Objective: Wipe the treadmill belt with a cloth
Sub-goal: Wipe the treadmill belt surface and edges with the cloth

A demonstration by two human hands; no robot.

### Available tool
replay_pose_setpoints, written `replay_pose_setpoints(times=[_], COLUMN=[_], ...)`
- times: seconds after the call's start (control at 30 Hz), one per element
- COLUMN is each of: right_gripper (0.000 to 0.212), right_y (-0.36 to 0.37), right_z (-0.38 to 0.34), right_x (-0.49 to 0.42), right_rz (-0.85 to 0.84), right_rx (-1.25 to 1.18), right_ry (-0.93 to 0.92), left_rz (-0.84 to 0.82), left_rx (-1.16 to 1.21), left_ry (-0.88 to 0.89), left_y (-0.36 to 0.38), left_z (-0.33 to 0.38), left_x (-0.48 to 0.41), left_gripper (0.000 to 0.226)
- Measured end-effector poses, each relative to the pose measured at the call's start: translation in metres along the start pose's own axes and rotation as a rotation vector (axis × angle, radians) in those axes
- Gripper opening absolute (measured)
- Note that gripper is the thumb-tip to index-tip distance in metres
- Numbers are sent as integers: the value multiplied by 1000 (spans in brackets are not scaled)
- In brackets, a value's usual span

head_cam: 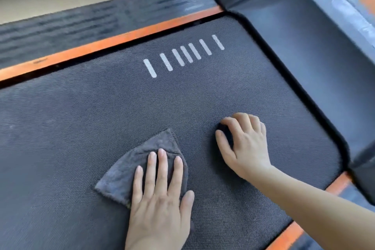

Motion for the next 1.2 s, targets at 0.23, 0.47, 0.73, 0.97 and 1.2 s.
replay_pose_setpoints(times=[0.23,0.47,0.73,0.97,1.2], right_gripper=[46,39,35,38,46], right_y=[1,-10,-48,-37,-27], right_z=[-6,-1,109,184,211], right_x=[3,2,-90,-142,-139], right_rz=[-6,15,123,37,8], right_rx=[-8,-149,83,159,147], right_ry=[-8,-26,-68,33,-88], left_rz=[-32,81,69,141,-28], left_rx=[-19,-23,-190,-216,-170], left_ry=[-3,-125,-313,-317,-379], left_y=[-5,-3,22,15,29], left_z=[-1,-5,26,28,15], left_x=[2,1,-51,-54,-54], left_gripper=[68,61,71,70,68])
Point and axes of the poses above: each hand's wrist, its own x-axis away from the middle knuckle, its own y-axis out of the palm, z = x × y, the point moved 9 cm from there along -x, towards the middle knuckle, and after that the axes turned 10 degrees about z, right-handed, at the moved point
